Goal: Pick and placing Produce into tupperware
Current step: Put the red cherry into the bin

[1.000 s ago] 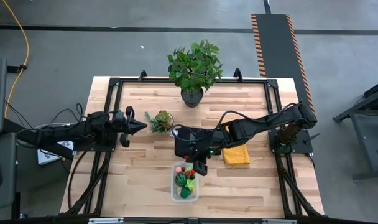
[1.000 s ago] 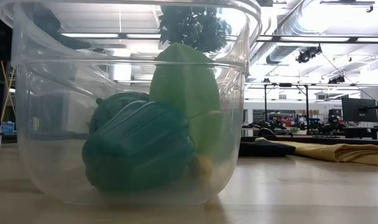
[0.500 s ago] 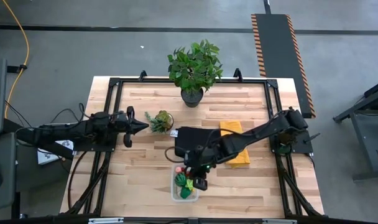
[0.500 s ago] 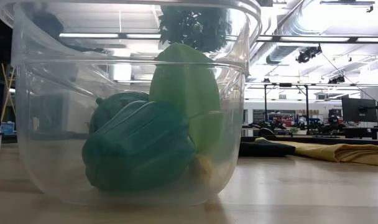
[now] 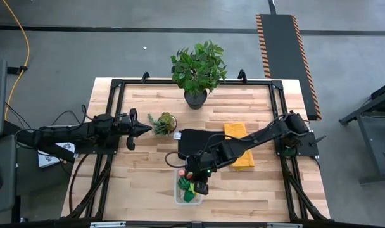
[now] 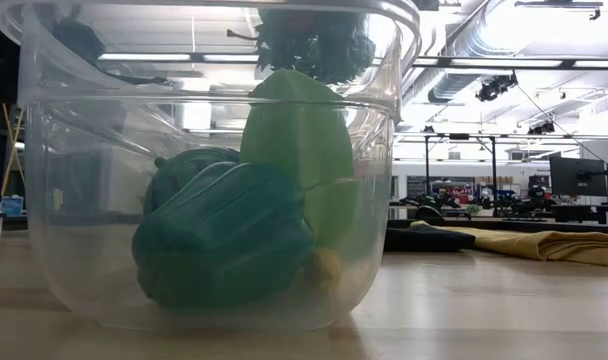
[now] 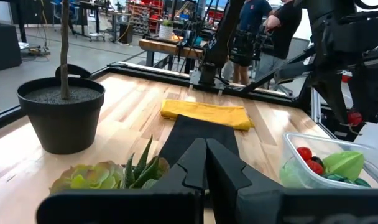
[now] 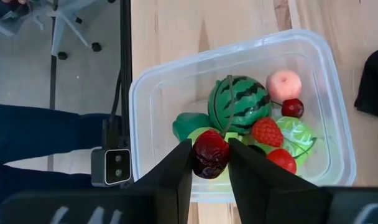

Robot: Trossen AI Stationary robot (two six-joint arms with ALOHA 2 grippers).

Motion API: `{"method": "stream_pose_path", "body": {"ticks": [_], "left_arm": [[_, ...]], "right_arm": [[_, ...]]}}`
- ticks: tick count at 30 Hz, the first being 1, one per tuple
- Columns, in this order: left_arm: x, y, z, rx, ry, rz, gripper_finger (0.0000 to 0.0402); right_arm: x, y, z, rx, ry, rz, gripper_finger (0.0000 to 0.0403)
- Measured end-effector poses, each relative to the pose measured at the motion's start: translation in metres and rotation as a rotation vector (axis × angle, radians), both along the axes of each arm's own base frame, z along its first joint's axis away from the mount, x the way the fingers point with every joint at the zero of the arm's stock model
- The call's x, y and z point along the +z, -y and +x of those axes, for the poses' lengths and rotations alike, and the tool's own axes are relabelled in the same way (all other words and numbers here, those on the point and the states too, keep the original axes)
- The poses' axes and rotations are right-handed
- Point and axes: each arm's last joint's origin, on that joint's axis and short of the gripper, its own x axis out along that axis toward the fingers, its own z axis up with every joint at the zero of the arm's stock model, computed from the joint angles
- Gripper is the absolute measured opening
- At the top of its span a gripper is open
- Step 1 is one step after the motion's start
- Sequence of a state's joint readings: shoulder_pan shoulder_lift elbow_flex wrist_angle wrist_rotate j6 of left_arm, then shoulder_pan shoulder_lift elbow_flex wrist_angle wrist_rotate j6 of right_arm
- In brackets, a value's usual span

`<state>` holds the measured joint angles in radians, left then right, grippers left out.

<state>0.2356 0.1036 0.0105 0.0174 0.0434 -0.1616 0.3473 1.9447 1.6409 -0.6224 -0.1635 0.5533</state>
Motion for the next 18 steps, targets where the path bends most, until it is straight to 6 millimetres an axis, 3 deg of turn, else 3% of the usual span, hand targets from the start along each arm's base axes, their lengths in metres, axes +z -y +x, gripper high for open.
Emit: {"method": "stream_pose_path", "body": {"ticks": [10,14,18], "left_arm": [[0.0,0.0,0.0,0.0,0.0,0.0,0.0003],[0.0,0.0,0.0,0.0,0.0,0.0,0.0003],[0.0,0.0,0.0,0.0,0.0,0.0,0.0003]], "right_arm": [[-0.008,0.007,0.006,0.003,-0.01,-0.019,0.008],[-0.021,0.003,0.015,0.026,-0.039,-0.018,0.008],[-0.016,-0.002,0.027,0.074,-0.042,-0.067,0.008]]}}
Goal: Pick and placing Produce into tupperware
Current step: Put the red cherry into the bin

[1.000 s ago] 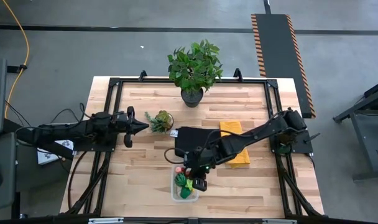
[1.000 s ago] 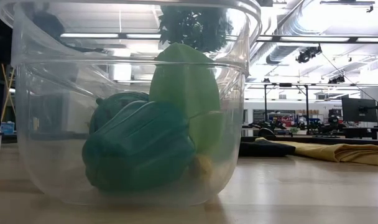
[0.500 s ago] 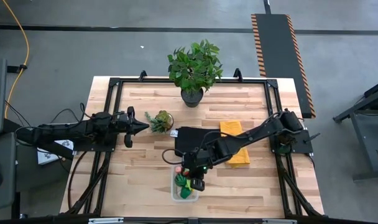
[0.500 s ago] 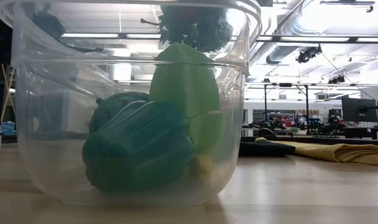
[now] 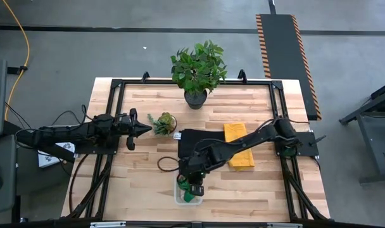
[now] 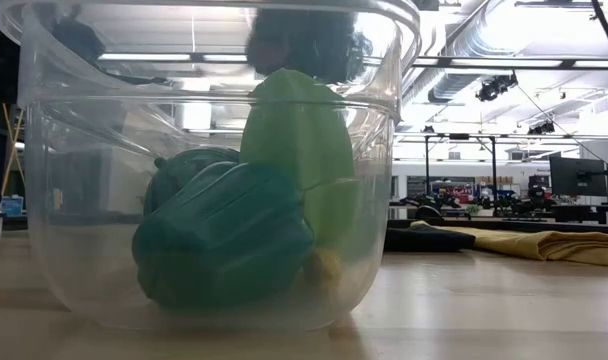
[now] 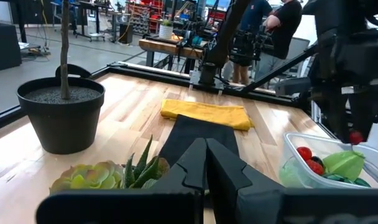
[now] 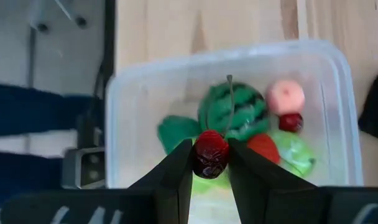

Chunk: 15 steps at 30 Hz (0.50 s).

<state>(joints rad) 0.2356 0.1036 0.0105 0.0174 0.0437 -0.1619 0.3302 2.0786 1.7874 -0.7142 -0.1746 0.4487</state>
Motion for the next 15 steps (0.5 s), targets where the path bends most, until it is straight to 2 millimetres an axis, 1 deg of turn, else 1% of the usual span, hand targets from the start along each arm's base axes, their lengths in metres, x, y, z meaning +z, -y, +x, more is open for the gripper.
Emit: {"method": "stream_pose_path", "body": {"ticks": [6,11,15], "left_arm": [[0.0,0.0,0.0,0.0,0.0,0.0,0.0003],[0.0,0.0,0.0,0.0,0.0,0.0,0.0003],[0.0,0.0,0.0,0.0,0.0,0.0,0.0003]], "right_arm": [[-0.003,-0.004,0.011,0.052,-0.094,-0.133,0.008],[-0.01,-0.006,0.017,0.057,-0.132,-0.147,0.008],[-0.008,-0.006,0.017,0.056,-0.132,-0.146,0.0084]]}}
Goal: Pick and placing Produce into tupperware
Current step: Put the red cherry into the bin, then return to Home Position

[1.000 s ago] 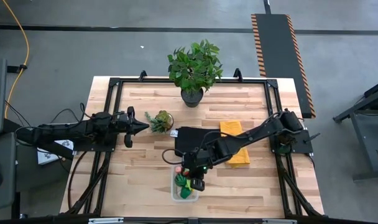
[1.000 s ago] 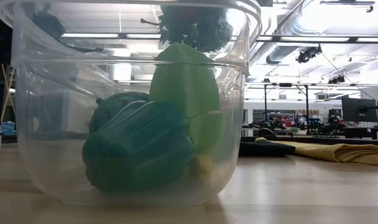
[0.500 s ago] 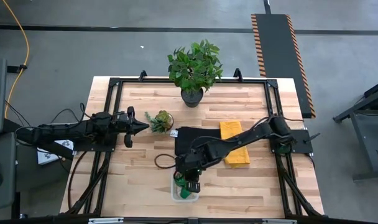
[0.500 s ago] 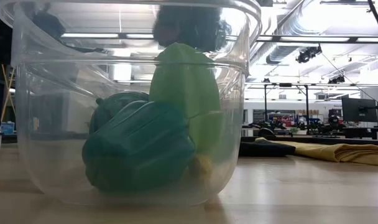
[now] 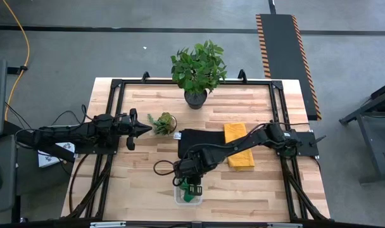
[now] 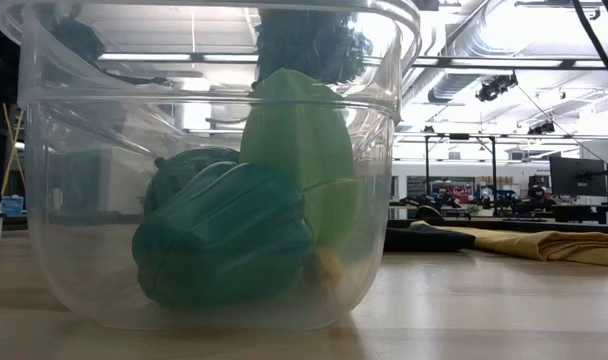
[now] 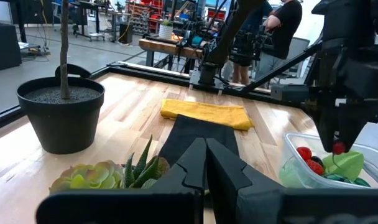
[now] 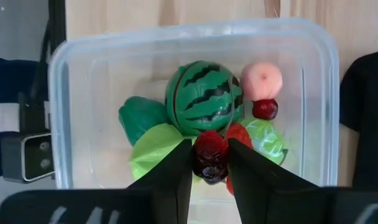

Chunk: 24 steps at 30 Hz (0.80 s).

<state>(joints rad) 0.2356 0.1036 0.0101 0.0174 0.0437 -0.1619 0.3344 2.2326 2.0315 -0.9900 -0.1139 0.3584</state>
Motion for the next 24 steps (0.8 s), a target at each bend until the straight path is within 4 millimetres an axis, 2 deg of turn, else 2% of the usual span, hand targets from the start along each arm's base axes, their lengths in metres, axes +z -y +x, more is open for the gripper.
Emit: {"method": "stream_pose_path", "body": {"ticks": [11,15,18,24], "left_arm": [[0.0,0.0,0.0,0.0,0.0,0.0,0.0003],[0.0,0.0,0.0,0.0,0.0,0.0,0.0003],[0.0,0.0,0.0,0.0,0.0,0.0,0.0003],[0.0,0.0,0.0,0.0,0.0,0.0,0.0003]], "right_arm": [[0.0,-0.001,0.001,0.005,0.004,0.02,0.0149],[0.006,-0.001,0.0,0.006,0.028,0.028,0.0161],[0.03,0.001,-0.006,0.0,0.092,0.033,0.016],[0.107,0.01,-0.042,-0.058,0.297,-0.028,0.0154]]}}
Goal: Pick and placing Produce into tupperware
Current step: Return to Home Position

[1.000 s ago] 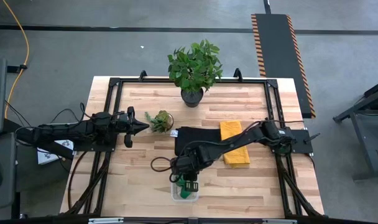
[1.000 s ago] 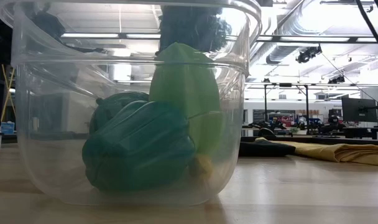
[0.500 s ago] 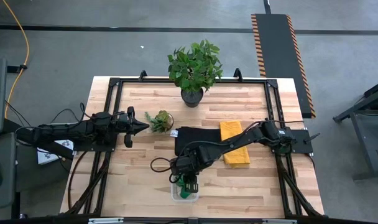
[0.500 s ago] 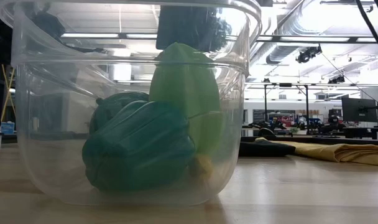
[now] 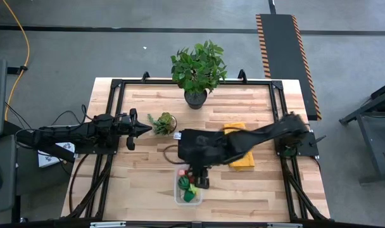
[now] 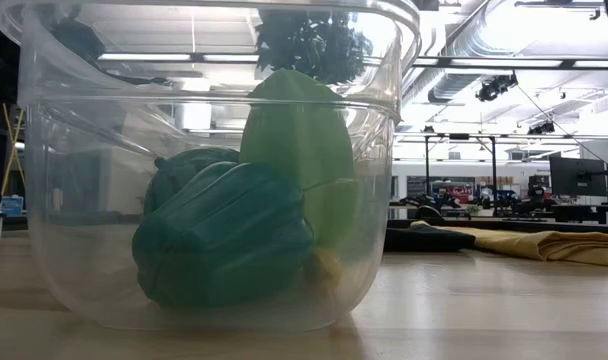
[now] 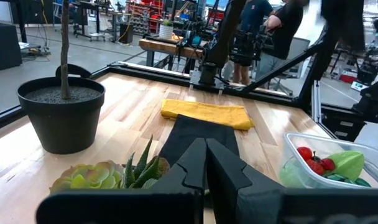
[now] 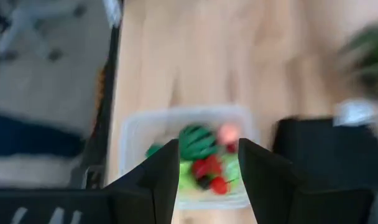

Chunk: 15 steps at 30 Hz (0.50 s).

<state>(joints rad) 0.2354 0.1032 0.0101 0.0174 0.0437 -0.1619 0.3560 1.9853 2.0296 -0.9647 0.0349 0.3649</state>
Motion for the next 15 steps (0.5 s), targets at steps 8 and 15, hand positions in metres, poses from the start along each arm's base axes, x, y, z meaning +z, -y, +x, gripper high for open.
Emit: {"method": "stream_pose_path", "body": {"ticks": [8,15], "left_arm": [[0.0,0.0,0.0,0.0,0.0,0.0,0.0003],[0.0,0.0,0.0,0.0,0.0,0.0,0.0003]], "right_arm": [[0.071,0.002,-0.053,-0.121,0.279,-0.231,0.0154],[0.083,0.024,-0.052,-0.019,0.31,-0.262,0.0154]]}}
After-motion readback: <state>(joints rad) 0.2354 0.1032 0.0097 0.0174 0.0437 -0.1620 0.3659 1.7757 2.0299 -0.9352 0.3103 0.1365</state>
